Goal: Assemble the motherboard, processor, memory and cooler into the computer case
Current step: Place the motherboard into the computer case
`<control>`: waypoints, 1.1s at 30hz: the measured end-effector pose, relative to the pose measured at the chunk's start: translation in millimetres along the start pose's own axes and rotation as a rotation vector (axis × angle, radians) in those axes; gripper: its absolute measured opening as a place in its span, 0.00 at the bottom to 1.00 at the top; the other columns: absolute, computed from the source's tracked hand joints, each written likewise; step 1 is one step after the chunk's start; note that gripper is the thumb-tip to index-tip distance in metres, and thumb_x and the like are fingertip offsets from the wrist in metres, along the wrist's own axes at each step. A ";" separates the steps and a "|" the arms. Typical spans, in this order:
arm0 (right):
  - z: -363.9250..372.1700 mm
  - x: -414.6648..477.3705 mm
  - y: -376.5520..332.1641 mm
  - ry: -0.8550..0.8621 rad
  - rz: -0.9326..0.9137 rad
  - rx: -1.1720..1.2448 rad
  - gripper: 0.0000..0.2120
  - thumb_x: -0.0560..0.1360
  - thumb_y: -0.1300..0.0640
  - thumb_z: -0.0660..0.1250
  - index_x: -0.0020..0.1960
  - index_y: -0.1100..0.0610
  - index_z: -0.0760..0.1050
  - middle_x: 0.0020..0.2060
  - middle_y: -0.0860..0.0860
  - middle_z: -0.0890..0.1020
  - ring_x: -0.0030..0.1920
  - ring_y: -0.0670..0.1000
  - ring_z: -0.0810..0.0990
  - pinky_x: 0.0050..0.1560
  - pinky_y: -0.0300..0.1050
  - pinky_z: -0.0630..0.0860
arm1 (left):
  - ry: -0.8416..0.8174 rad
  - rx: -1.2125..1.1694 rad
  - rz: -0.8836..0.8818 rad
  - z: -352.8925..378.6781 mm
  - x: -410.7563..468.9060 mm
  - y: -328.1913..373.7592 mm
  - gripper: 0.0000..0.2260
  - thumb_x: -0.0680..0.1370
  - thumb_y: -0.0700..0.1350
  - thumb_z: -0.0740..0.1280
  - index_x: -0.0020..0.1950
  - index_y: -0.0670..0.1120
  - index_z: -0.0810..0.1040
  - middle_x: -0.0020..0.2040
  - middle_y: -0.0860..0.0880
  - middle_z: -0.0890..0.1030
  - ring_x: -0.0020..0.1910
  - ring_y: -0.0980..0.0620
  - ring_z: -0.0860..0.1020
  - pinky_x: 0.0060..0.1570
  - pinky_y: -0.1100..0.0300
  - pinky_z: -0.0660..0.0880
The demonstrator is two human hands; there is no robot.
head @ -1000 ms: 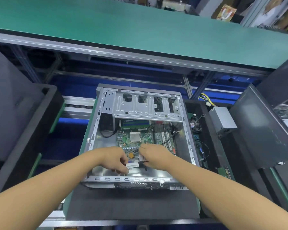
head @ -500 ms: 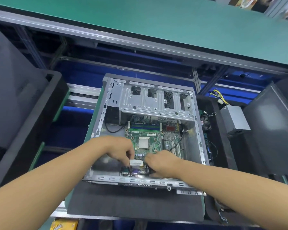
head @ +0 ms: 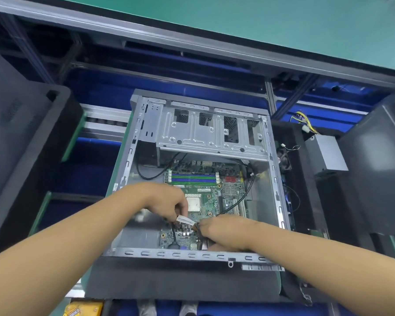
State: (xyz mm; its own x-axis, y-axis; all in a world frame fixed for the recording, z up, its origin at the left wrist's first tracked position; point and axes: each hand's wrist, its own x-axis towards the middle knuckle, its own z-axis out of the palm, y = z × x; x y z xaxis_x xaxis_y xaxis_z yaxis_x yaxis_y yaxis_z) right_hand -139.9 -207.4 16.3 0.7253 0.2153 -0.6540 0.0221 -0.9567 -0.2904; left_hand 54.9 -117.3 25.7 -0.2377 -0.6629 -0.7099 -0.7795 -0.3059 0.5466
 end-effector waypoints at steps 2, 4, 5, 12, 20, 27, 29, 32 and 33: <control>1.1 0.6 0.7 0.024 0.018 0.037 0.16 0.80 0.50 0.68 0.56 0.63 0.75 0.53 0.56 0.76 0.49 0.58 0.78 0.44 0.48 0.71 | 0.025 0.047 -0.064 0.5 5.1 -0.2 0.10 0.75 0.38 0.63 0.46 0.54 0.78 0.41 0.54 0.81 0.38 0.56 0.76 0.39 0.62 0.72; 2.4 0.7 2.0 0.034 0.028 0.055 0.17 0.80 0.48 0.68 0.56 0.63 0.75 0.53 0.56 0.76 0.49 0.57 0.78 0.44 0.46 0.70 | 0.111 0.136 -0.165 3.6 12.2 -1.2 0.08 0.75 0.38 0.60 0.43 0.49 0.75 0.39 0.51 0.77 0.36 0.52 0.73 0.39 0.57 0.71; 3.2 0.4 2.4 0.037 0.026 0.051 0.18 0.80 0.47 0.68 0.56 0.62 0.75 0.53 0.56 0.76 0.49 0.57 0.78 0.44 0.46 0.70 | 0.155 0.174 -0.241 6.1 15.7 -1.2 0.06 0.75 0.38 0.60 0.41 0.46 0.74 0.37 0.49 0.75 0.34 0.51 0.72 0.36 0.57 0.70; 7.5 3.3 0.3 0.038 0.060 0.035 0.20 0.80 0.45 0.66 0.60 0.61 0.73 0.53 0.56 0.76 0.43 0.56 0.74 0.40 0.49 0.73 | 0.360 -0.037 -0.534 3.0 29.8 -3.7 0.15 0.81 0.46 0.61 0.63 0.38 0.71 0.42 0.48 0.73 0.39 0.51 0.75 0.33 0.60 0.71; 3.0 3.1 -1.9 -0.002 -0.046 -0.168 0.18 0.84 0.50 0.61 0.61 0.65 0.68 0.40 0.58 0.80 0.37 0.56 0.77 0.33 0.49 0.72 | 0.481 -0.568 -0.644 0.9 29.1 -8.2 0.30 0.81 0.49 0.61 0.76 0.36 0.52 0.66 0.40 0.72 0.54 0.44 0.76 0.48 0.56 0.76; 0.8 1.5 -3.8 -0.015 -0.089 -0.163 0.06 0.84 0.64 0.56 0.56 0.67 0.69 0.31 0.55 0.73 0.36 0.58 0.77 0.34 0.54 0.77 | 0.532 -0.697 -0.646 7.1 36.8 -4.4 0.26 0.81 0.45 0.60 0.76 0.39 0.55 0.56 0.43 0.73 0.50 0.44 0.73 0.49 0.52 0.75; 2.4 -0.9 -3.0 -0.005 -0.076 -0.137 0.06 0.84 0.63 0.58 0.56 0.66 0.69 0.31 0.54 0.71 0.35 0.57 0.75 0.34 0.53 0.75 | 0.550 -0.649 -0.657 9.9 39.9 -5.6 0.26 0.81 0.46 0.60 0.76 0.39 0.56 0.58 0.41 0.74 0.52 0.43 0.75 0.50 0.53 0.76; 2.5 -3.5 -0.9 -0.008 -0.064 -0.062 0.11 0.85 0.55 0.58 0.57 0.64 0.69 0.37 0.58 0.77 0.38 0.57 0.75 0.37 0.53 0.75 | 0.584 -0.687 -0.664 10.7 42.4 -7.3 0.25 0.81 0.46 0.61 0.74 0.39 0.58 0.54 0.43 0.74 0.47 0.45 0.75 0.46 0.55 0.75; 1.9 -4.4 -0.1 -0.017 -0.060 -0.041 0.13 0.85 0.52 0.58 0.57 0.63 0.69 0.41 0.59 0.79 0.39 0.58 0.75 0.38 0.53 0.75 | 0.582 -0.697 -0.666 10.6 42.9 -7.6 0.24 0.81 0.46 0.61 0.74 0.39 0.59 0.55 0.43 0.74 0.46 0.46 0.75 0.46 0.54 0.75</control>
State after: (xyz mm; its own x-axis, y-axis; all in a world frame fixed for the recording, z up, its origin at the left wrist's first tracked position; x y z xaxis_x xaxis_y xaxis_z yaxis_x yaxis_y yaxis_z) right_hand -144.4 -208.0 17.8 0.7102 0.2751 -0.6480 0.0934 -0.9492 -0.3005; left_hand 44.5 -136.1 -13.6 0.5540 -0.3868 -0.7372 -0.1127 -0.9122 0.3939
